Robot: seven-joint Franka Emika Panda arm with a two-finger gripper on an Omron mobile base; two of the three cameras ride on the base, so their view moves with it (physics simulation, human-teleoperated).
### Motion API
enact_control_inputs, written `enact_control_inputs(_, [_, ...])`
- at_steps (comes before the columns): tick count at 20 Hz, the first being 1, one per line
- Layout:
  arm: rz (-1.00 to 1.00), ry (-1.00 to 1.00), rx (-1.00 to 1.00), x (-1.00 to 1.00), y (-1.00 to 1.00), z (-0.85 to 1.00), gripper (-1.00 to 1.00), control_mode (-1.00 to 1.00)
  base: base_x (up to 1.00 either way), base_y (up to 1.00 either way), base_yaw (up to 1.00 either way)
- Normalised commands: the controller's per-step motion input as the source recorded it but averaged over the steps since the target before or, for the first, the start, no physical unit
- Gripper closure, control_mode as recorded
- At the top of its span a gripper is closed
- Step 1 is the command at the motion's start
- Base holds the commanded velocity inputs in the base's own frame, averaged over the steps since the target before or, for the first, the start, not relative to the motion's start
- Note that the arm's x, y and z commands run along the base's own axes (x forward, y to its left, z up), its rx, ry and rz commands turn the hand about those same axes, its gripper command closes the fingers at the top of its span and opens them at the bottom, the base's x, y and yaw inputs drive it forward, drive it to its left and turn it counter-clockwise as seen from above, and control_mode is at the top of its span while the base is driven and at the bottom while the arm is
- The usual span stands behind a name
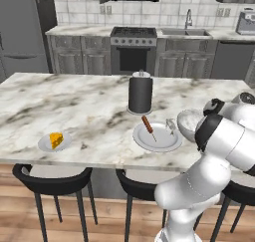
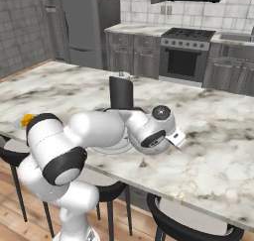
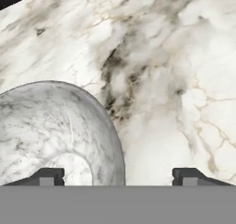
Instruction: Take the smaller bowl and place it next to the appetizer plate on the dining counter , and place the larger bowl next to the plate with cooked food.
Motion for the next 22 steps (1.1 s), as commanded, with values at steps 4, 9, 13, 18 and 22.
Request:
enact_control_inputs(4, [0.0, 0.0, -0.03, -0.13, 0.05, 0.83, -1.0, -1.0, 0.0, 0.0, 0.0])
enact_control_inputs(9, [0.07, 0.01, -0.04, -0.2, 0.4, 0.65, -1.0, -1.0, 0.0, 0.0, 0.0])
enact_control_inputs(13, [0.13, -0.05, -0.06, -0.08, 0.68, 0.65, -1.0, -1.0, 0.0, 0.0, 0.0])
enact_control_inputs(18, [0.21, -0.08, 0.0, -0.09, 0.94, 0.63, -1.0, -1.0, 0.0, 0.0, 0.0])
enact_control_inputs(22, [0.26, -0.01, 0.0, -0.22, 1.0, 0.55, -1.0, -1.0, 0.0, 0.0, 0.0])
